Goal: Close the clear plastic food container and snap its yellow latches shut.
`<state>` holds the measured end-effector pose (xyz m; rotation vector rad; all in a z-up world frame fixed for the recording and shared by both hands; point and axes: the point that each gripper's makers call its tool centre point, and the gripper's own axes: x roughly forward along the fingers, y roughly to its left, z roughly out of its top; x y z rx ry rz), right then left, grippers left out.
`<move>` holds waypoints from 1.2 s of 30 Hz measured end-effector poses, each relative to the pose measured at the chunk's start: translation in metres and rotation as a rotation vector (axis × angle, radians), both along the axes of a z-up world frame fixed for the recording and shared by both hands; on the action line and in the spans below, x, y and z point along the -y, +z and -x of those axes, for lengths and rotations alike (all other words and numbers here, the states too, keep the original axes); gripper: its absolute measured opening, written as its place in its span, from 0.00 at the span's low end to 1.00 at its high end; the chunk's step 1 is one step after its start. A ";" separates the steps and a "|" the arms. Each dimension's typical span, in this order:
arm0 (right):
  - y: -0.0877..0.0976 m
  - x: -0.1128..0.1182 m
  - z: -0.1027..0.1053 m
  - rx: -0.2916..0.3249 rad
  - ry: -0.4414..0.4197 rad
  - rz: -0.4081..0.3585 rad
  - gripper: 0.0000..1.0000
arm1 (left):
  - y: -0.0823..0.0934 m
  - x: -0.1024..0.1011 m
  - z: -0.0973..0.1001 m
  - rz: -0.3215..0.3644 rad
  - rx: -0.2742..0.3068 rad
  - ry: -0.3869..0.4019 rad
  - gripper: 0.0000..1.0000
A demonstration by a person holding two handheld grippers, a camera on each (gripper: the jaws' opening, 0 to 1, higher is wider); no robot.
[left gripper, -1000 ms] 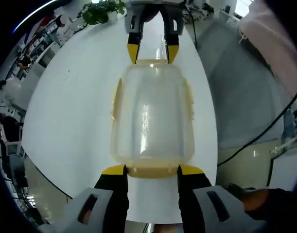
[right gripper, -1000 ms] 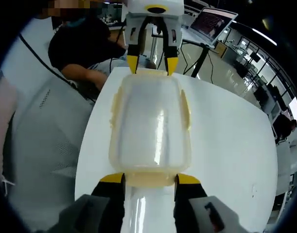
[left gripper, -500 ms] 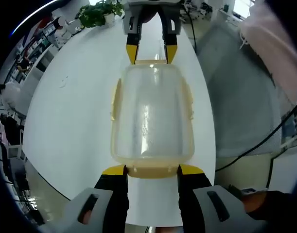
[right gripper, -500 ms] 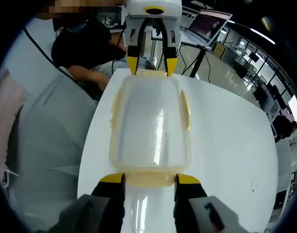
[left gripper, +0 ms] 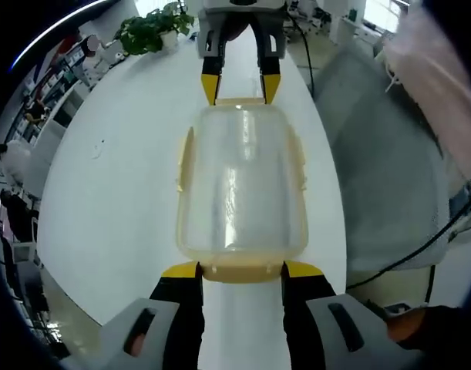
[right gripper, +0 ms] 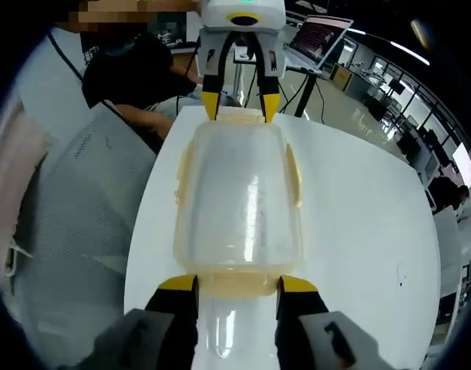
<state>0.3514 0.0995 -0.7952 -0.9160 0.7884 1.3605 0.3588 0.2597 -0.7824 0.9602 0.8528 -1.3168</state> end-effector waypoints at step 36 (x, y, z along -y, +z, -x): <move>-0.016 0.090 0.000 -0.019 -0.048 0.086 0.37 | -0.023 0.092 -0.006 0.050 -0.052 -0.033 0.37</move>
